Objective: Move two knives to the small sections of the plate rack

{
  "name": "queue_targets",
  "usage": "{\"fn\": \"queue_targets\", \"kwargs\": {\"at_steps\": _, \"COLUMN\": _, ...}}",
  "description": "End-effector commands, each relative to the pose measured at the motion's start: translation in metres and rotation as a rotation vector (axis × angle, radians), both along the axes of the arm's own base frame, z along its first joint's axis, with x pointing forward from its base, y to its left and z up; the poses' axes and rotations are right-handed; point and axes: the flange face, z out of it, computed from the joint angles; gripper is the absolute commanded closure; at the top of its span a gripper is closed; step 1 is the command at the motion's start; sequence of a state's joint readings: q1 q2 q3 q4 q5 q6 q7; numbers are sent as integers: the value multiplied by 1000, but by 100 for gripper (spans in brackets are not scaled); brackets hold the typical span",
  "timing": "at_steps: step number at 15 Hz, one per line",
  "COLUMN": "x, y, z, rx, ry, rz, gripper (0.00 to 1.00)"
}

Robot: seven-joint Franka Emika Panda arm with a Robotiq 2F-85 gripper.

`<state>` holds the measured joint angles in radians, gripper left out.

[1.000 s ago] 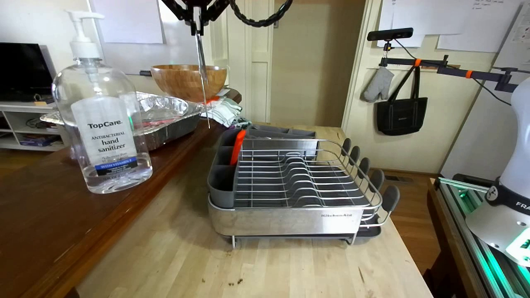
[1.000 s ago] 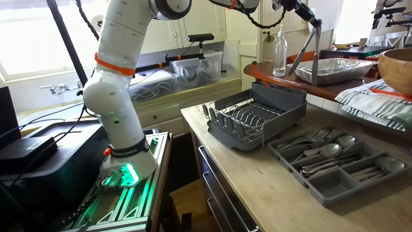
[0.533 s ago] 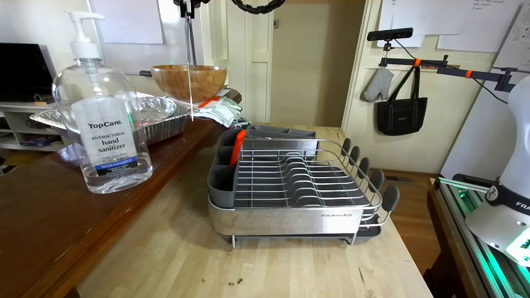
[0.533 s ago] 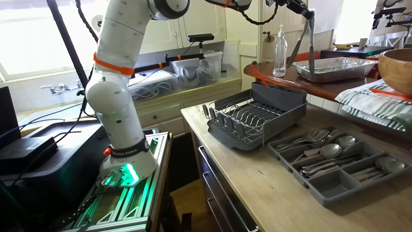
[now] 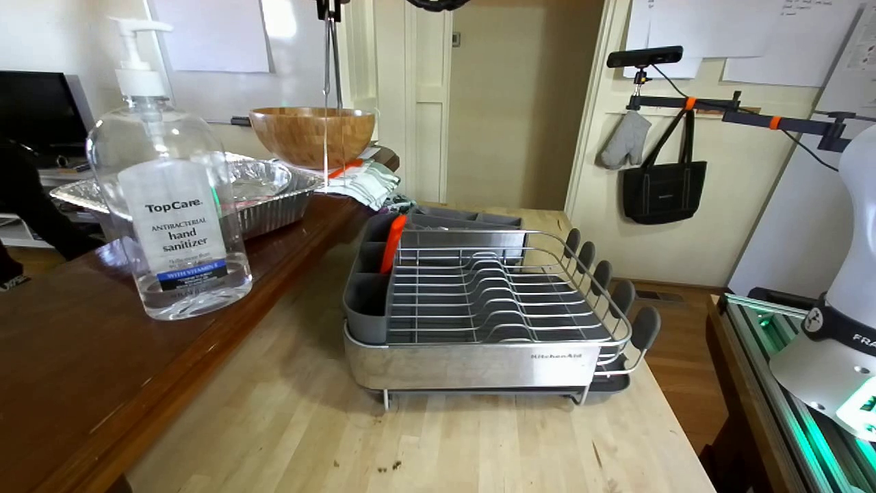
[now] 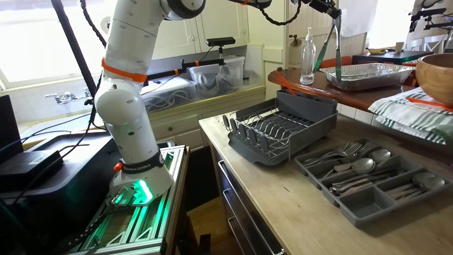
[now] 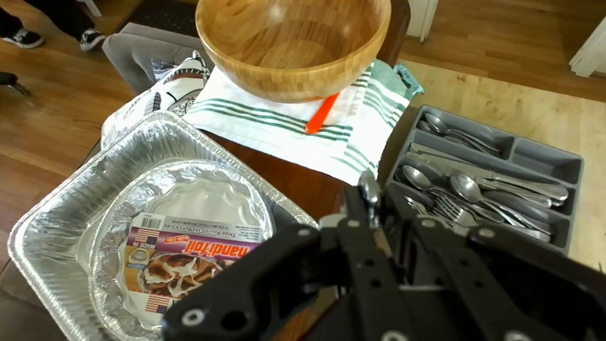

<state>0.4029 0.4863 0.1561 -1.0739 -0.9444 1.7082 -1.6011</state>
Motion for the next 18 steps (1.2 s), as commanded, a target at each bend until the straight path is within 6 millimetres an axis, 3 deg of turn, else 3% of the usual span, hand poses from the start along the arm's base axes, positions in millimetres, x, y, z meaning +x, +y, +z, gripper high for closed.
{"fn": "queue_targets", "kwargs": {"at_steps": 1, "x": -14, "y": 3, "z": 1, "rx": 30, "ry": 3, "rz": -43, "gripper": 96}}
{"fn": "queue_targets", "kwargs": {"at_steps": 4, "x": -23, "y": 11, "z": 2, "rx": 52, "ry": -38, "rz": -53, "gripper": 96}}
{"fn": "queue_targets", "kwargs": {"at_steps": 5, "x": -22, "y": 10, "z": 8, "rx": 67, "ry": -67, "rz": -69, "gripper": 96}}
{"fn": "queue_targets", "kwargs": {"at_steps": 6, "x": -10, "y": 12, "z": -3, "rx": 49, "ry": -32, "rz": -43, "gripper": 96}}
{"fn": "queue_targets", "kwargs": {"at_steps": 7, "x": -12, "y": 13, "z": -1, "rx": 53, "ry": -37, "rz": -44, "gripper": 84}}
{"fn": "queue_targets", "kwargs": {"at_steps": 9, "x": -11, "y": 13, "z": -3, "rx": 52, "ry": -35, "rz": -45, "gripper": 84}}
{"fn": "queue_targets", "kwargs": {"at_steps": 10, "x": -10, "y": 14, "z": -8, "rx": 43, "ry": -20, "rz": -43, "gripper": 96}}
{"fn": "queue_targets", "kwargs": {"at_steps": 11, "x": -13, "y": 18, "z": -15, "rx": 33, "ry": -17, "rz": -42, "gripper": 96}}
{"fn": "queue_targets", "kwargs": {"at_steps": 14, "x": -30, "y": 32, "z": -28, "rx": -2, "ry": -17, "rz": -39, "gripper": 96}}
{"fn": "queue_targets", "kwargs": {"at_steps": 18, "x": -54, "y": 43, "z": -30, "rx": -41, "ry": -66, "rz": -70, "gripper": 96}}
